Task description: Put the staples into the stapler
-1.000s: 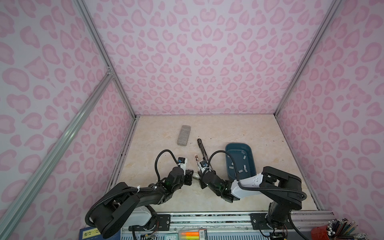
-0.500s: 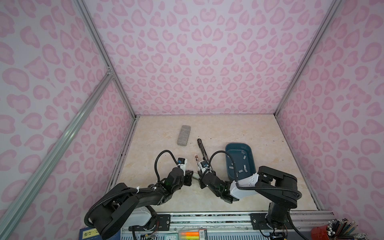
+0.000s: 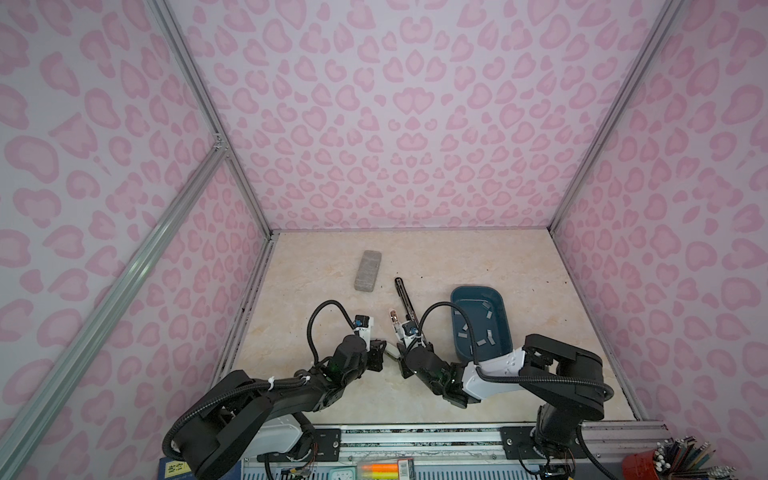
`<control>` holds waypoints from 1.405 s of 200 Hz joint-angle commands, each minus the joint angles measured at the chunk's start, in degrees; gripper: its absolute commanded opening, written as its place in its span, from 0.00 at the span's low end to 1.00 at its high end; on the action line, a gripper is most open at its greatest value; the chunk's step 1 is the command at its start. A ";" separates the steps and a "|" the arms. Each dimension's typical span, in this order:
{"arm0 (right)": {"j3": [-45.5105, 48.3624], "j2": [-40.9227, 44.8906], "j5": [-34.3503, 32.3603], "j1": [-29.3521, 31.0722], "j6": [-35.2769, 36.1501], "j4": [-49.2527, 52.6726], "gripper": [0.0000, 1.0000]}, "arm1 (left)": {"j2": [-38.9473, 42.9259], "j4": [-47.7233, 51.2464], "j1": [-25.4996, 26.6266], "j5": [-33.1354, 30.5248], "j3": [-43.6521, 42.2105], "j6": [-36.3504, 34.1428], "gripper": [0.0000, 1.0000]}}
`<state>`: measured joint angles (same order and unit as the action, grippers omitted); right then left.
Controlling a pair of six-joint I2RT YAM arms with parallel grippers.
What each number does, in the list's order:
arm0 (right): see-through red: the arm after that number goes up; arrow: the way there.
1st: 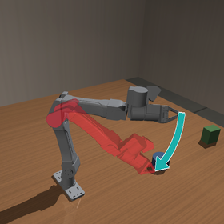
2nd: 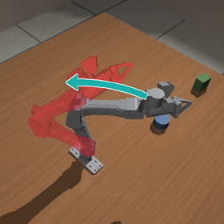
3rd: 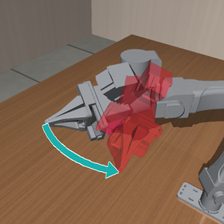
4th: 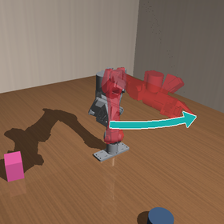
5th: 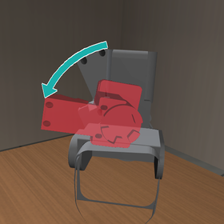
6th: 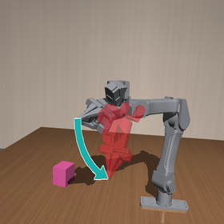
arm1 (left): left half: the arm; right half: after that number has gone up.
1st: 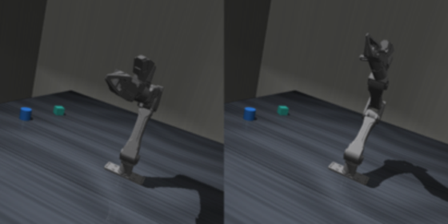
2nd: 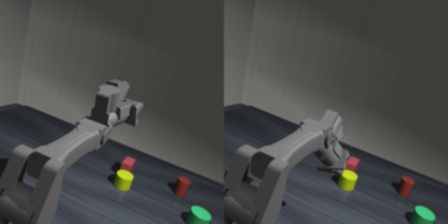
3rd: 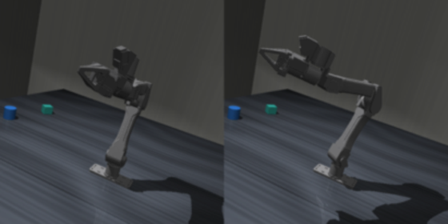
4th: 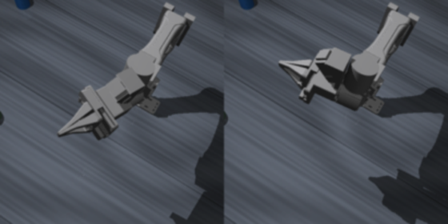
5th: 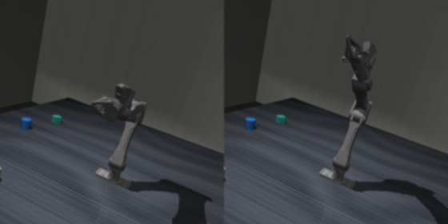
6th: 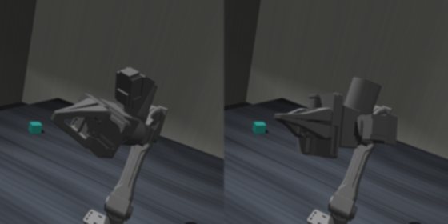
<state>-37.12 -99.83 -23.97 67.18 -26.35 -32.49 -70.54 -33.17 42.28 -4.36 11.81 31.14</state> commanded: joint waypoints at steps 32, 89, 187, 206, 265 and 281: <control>-0.40 1.57 -2.18 -0.29 -0.05 5.82 0.25 | 10.31 8.75 -0.06 -5.81 0.20 -1.51 0.30; -2.01 -2.31 -0.63 -0.56 -1.95 6.30 0.24 | 22.63 15.00 -0.06 -5.83 -2.94 -0.24 0.35; -7.01 -8.27 2.78 1.82 -4.12 6.07 0.24 | 31.35 25.30 -0.04 -9.91 -2.26 0.55 0.46; -8.15 -9.44 2.65 1.82 -4.30 6.69 0.24 | 31.08 25.37 -0.15 -10.37 -2.13 0.68 0.46; -11.80 -12.63 3.30 1.51 -3.78 7.36 0.24 | 32.02 27.45 -0.09 -13.08 -1.87 0.68 0.48; -12.51 -13.32 3.31 1.21 -3.47 7.29 0.24 | 32.95 28.29 -0.16 -13.87 -1.84 0.51 0.50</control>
<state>-48.95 -111.96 -20.95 68.64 -30.00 -26.17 -38.63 -5.89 42.22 -16.01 9.26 31.46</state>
